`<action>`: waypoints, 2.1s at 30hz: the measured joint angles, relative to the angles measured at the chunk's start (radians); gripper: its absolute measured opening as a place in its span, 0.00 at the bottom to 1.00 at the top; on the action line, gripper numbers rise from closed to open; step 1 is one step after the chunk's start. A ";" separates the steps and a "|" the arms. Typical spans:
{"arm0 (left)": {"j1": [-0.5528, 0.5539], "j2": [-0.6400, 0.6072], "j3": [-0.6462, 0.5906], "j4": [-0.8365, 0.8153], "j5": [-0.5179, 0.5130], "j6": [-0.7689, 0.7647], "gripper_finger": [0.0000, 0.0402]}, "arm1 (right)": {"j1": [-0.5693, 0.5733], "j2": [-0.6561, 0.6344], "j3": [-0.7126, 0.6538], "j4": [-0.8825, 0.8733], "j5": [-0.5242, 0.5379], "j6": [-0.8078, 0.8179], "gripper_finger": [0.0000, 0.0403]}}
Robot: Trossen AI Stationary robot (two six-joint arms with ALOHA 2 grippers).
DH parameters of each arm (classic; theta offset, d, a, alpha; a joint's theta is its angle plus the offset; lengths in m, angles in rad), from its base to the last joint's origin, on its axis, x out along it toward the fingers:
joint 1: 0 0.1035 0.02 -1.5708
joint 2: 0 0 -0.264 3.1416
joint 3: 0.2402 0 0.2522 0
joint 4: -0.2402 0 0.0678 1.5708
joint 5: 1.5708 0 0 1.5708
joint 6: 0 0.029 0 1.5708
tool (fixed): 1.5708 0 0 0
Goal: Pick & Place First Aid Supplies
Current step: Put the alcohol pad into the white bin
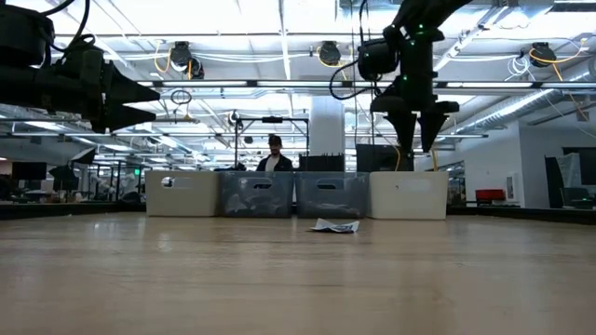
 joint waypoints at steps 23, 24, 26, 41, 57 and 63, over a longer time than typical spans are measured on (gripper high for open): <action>0.000 0.000 0.000 0.000 0.000 0.000 0.98 | 0.572 0.202 0.121 0.194 -0.010 -0.045 0.59; 0.000 0.000 0.000 0.000 0.000 0.000 0.98 | 0.591 0.209 0.128 0.200 -0.011 -0.046 0.59; 0.000 0.000 0.000 0.000 0.000 0.000 0.98 | 0.618 0.225 0.140 0.218 -0.010 -0.050 0.59; 0.000 0.000 0.000 0.000 0.000 0.000 0.98 | 0.672 0.428 0.141 0.342 -0.089 -0.105 0.59; 0.000 0.000 0.000 0.000 0.000 0.000 0.98 | 0.680 0.484 0.143 0.392 -0.087 -0.154 0.31; 0.000 0.000 0.000 0.000 0.000 0.000 0.98 | 0.680 0.485 0.142 0.390 -0.088 -0.178 0.04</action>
